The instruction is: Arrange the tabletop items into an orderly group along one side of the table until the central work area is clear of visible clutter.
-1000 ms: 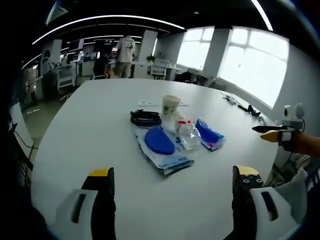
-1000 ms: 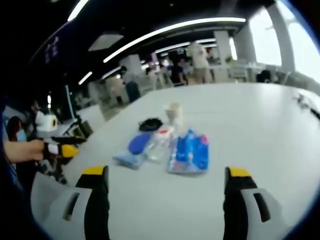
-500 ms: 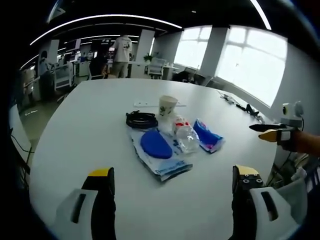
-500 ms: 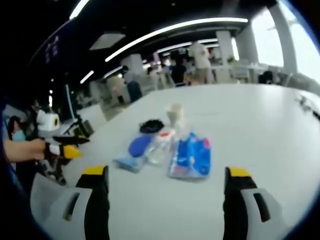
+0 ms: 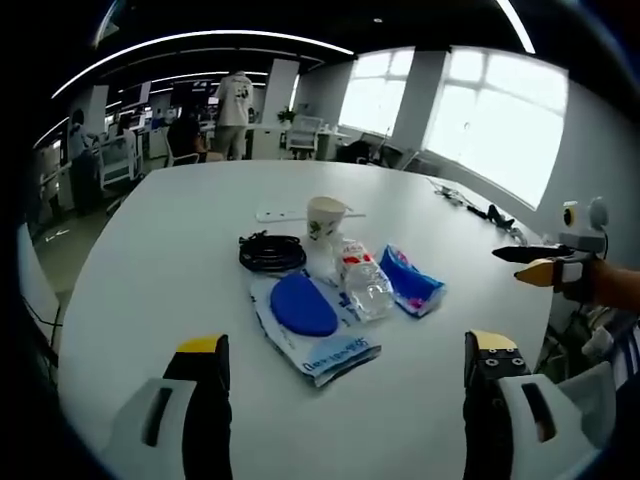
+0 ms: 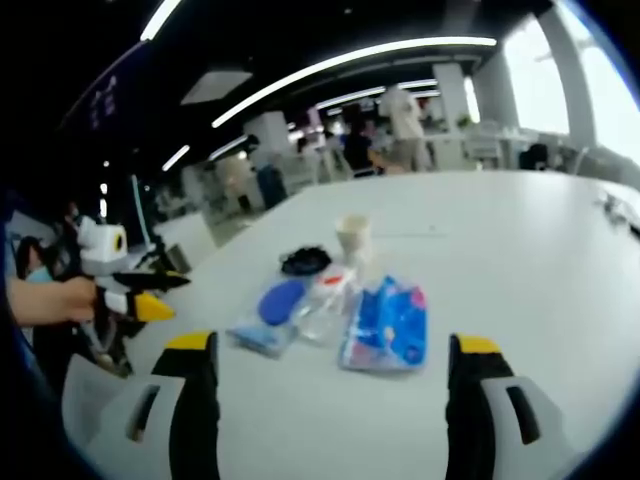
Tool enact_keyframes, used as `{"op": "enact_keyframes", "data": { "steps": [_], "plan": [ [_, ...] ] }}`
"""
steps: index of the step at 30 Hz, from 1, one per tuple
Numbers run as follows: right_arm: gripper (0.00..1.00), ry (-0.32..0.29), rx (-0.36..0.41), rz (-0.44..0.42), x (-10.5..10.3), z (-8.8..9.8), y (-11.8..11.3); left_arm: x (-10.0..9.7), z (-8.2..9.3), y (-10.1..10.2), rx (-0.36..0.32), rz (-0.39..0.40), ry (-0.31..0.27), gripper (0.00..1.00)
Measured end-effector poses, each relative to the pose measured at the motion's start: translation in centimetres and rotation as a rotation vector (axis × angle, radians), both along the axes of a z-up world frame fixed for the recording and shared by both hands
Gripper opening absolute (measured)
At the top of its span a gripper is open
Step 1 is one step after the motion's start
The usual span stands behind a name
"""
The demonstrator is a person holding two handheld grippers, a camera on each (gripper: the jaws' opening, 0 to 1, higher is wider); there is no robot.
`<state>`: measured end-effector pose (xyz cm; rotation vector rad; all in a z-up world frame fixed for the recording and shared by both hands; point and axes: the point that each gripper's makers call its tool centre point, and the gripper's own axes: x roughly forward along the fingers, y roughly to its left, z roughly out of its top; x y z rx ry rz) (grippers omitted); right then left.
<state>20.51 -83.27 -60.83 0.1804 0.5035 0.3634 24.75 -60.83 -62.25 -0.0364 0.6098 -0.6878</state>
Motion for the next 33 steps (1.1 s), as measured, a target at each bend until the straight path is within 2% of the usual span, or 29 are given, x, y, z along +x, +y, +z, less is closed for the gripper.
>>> {"op": "enact_keyframes", "data": {
  "steps": [13, 33],
  "plan": [
    [0.93, 0.006, 0.0, 0.004, 0.5, -0.1, -0.1, 0.9, 0.0, -1.5, 0.0, -0.023, 0.002, 0.97],
    [0.92, 0.009, 0.004, -0.007, 1.0, -0.4, -0.9, 1.9, -0.2, -2.5, 0.005, -0.025, 0.006, 0.97]
  ]
}}
